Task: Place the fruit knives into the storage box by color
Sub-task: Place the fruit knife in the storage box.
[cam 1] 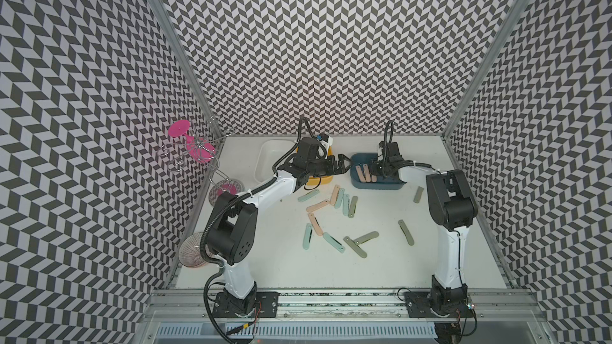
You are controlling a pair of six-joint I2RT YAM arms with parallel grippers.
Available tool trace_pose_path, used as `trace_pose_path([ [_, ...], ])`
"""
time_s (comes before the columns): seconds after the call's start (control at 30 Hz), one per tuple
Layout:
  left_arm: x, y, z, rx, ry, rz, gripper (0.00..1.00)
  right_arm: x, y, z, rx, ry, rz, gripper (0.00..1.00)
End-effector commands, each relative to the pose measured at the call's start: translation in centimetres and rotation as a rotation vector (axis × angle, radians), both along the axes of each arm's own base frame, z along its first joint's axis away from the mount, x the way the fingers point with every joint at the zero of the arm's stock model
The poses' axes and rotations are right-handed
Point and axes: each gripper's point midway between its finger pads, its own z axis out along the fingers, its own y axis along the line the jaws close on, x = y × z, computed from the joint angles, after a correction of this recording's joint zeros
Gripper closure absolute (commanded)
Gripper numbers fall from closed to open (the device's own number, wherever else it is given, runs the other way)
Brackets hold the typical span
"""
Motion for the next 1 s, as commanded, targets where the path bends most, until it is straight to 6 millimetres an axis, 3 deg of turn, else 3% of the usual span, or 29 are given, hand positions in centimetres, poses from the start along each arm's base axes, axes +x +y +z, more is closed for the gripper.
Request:
trace_pose_path([
  [0.0, 0.3, -0.6, 0.7, -0.015, -0.024, -0.011, 0.0, 1.4, 0.0, 0.4, 0.017, -0.047, -0.004, 0.75],
  [0.27, 0.3, -0.5, 0.5, -0.012, -0.02, -0.01, 0.0, 1.6, -0.5, 2.1, 0.035, -0.067, -0.019, 0.59],
  [0.53, 0.1, -0.5, 0.8, -0.013, -0.019, -0.008, 0.0, 1.7, -1.0, 7.6, 0.083, -0.14, -0.033, 0.53],
  [0.73, -0.7, 0.1, 1.2, -0.007, -0.022, 0.004, 0.0, 0.1, -0.4, 11.4, 0.141, -0.191, -0.008, 0.5],
  [0.87, -1.6, 1.0, 1.2, -0.001, -0.021, 0.019, 0.0, -1.2, -0.2, 12.7, 0.172, -0.21, 0.001, 0.49],
  [0.97, -2.3, 1.5, 1.3, 0.004, -0.024, 0.029, 0.0, -1.5, -0.3, 12.2, 0.17, -0.209, -0.007, 0.48],
])
